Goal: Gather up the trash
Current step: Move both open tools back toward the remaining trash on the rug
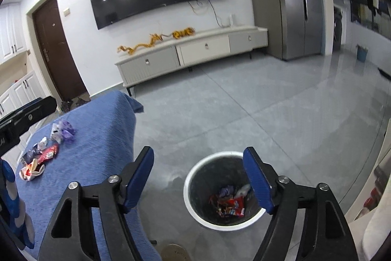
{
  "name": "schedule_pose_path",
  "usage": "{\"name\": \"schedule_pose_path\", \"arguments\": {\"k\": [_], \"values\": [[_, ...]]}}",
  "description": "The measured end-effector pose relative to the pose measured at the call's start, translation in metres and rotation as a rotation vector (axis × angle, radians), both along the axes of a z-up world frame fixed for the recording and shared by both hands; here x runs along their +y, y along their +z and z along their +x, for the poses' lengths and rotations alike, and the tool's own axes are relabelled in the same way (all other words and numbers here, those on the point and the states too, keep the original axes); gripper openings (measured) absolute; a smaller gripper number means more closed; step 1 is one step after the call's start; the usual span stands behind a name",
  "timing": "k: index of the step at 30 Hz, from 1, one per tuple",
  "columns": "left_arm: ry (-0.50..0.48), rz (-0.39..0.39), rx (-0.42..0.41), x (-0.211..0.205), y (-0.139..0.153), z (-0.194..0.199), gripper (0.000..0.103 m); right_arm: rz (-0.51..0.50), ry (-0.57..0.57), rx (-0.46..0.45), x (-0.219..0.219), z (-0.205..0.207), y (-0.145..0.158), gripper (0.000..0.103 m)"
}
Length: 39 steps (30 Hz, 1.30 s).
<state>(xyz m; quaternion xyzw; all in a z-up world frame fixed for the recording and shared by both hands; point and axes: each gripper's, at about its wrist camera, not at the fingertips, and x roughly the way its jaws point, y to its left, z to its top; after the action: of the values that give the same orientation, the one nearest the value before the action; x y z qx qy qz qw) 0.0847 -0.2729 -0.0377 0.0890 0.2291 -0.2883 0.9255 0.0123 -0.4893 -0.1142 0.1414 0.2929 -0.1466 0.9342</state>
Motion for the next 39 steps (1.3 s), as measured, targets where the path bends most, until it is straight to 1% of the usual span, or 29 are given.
{"name": "schedule_pose_path", "arguments": {"k": [2, 7, 9, 17, 23, 26, 29, 33, 39], "values": [[0.014, -0.018, -0.018, 0.013, 0.007, -0.005, 0.076, -0.02, 0.005, -0.016, 0.009, -0.003, 0.012, 0.079], [0.045, -0.071, -0.043, 0.049, 0.026, -0.016, 0.08, -0.064, 0.014, -0.047, 0.03, -0.011, 0.037, 0.083], [0.057, -0.092, -0.054, 0.061, 0.031, -0.02, 0.081, -0.083, 0.022, -0.061, 0.04, -0.014, 0.048, 0.085], [0.109, -0.165, -0.102, 0.112, 0.054, -0.043, 0.081, -0.161, 0.07, -0.113, 0.08, -0.029, 0.09, 0.088], [0.157, -0.211, -0.14, 0.155, 0.067, -0.059, 0.081, -0.222, 0.116, -0.149, 0.121, -0.038, 0.12, 0.089], [0.181, -0.22, -0.144, 0.178, 0.071, -0.064, 0.082, -0.25, 0.143, -0.166, 0.139, -0.042, 0.134, 0.089], [0.225, -0.232, -0.156, 0.203, 0.073, -0.066, 0.088, -0.279, 0.18, -0.186, 0.158, -0.044, 0.146, 0.089], [0.269, -0.234, -0.157, 0.234, 0.069, -0.068, 0.09, -0.302, 0.234, -0.202, 0.181, -0.041, 0.156, 0.09], [0.333, -0.201, -0.131, 0.282, 0.054, -0.053, 0.09, -0.291, 0.319, -0.209, 0.203, -0.031, 0.151, 0.09]]}}
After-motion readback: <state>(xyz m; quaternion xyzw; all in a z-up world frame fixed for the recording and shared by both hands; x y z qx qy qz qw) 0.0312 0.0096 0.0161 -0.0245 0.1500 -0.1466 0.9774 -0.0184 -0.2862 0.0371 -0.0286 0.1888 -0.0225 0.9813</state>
